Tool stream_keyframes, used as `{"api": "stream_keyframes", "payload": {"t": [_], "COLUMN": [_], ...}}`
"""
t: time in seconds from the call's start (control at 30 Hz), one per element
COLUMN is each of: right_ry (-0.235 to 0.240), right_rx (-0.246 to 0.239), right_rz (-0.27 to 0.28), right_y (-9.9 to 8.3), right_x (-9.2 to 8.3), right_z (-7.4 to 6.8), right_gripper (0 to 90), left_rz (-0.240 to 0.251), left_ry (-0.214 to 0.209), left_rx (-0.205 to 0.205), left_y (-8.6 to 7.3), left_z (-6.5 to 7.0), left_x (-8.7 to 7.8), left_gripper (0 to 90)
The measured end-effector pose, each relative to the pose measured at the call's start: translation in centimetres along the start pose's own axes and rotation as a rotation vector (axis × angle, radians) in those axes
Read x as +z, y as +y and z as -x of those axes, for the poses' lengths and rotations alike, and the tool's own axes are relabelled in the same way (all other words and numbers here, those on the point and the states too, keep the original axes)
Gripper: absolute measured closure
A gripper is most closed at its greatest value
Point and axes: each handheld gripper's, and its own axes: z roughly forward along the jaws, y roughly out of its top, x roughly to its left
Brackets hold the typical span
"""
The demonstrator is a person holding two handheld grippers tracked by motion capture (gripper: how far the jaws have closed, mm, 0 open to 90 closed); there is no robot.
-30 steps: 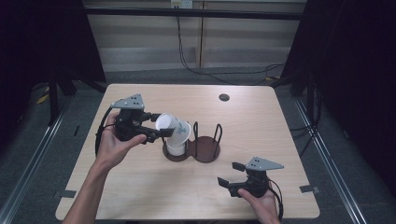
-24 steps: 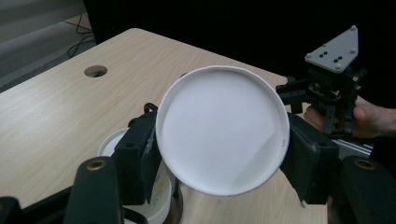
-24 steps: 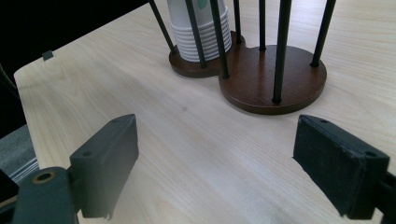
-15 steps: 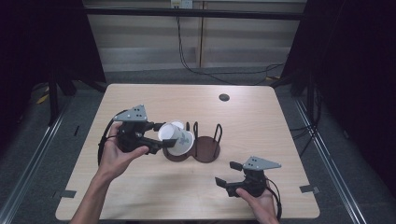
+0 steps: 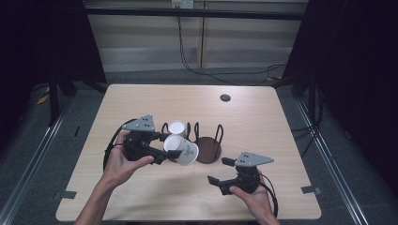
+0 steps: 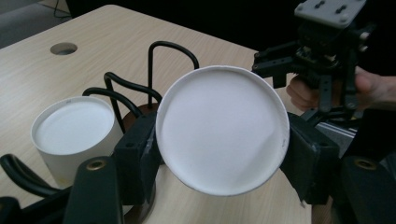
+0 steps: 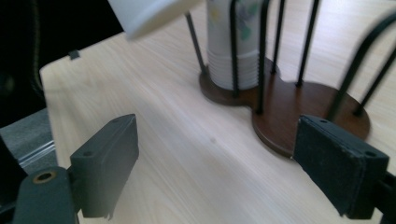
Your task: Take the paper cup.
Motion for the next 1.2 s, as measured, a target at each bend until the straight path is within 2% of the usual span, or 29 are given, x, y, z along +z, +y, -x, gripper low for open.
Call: {"api": "stream_keyframes", "payload": {"t": [0.1, 0.17, 0.37, 0.4, 0.43, 0.6, 0.73, 0.87, 0.93, 1.0, 1.07, 1.2], "right_ry": [0.022, 0.033, 0.108, 0.122, 0.127, 0.142, 0.166, 0.188, 0.205, 0.21, 0.215, 0.22], "right_rx": [-0.013, -0.015, -0.044, -0.049, -0.05, -0.062, -0.072, -0.089, -0.107, -0.107, -0.116, -0.113], "right_rz": [0.017, 0.021, 0.04, 0.049, 0.054, 0.062, 0.081, 0.096, 0.092, 0.086, 0.055, 0.047], "right_y": [0.8, 1.1, 2.7, 2.8, 2.9, 3.3, 4.3, 5.3, 5.3, 5.2, 4.9, 4.4], "right_x": [0.4, 0.5, 1.2, 1.2, 1.2, 1.3, 1.1, 1.3, 2.0, 2.3, 3.0, 3.4], "right_z": [-0.3, -0.3, -0.7, -0.7, -0.8, -1.0, -0.8, -1.0, -1.4, -1.5, -1.7, -1.7], "right_gripper": [13.7, 13.7, 13.5, 13.5, 13.5, 13.6, 13.8, 13.6, 13.6, 13.6, 13.6, 13.7], "left_rz": [0.017, 0.003, 0.002, 0.001, 0.006, 0.001, -0.004, -0.013, -0.017, -0.026, -0.032, -0.036], "left_ry": [-0.017, -0.017, -0.047, -0.042, -0.052, -0.065, -0.073, -0.101, -0.111, -0.113, -0.121, -0.132], "left_rx": [-0.017, -0.013, -0.041, -0.042, -0.054, -0.056, -0.053, -0.054, -0.056, -0.053, -0.053, -0.049], "left_y": [-0.2, -0.3, -1.1, -1.1, -1.2, -1.2, -1.1, -1.0, -1.0, -1.0, -1.0, -0.9], "left_z": [0.0, 0.0, 0.2, 0.2, 0.2, 0.4, 0.5, 0.7, 0.8, 0.9, 1.0, 1.1], "left_x": [0.0, 0.1, 0.4, 0.4, 0.4, 0.6, 0.6, 0.8, 0.9, 1.1, 1.4, 1.6], "left_gripper": [35.5, 35.5, 35.5, 35.5, 35.5, 35.5, 35.5, 35.5, 35.5, 35.5, 35.5, 35.5]}}
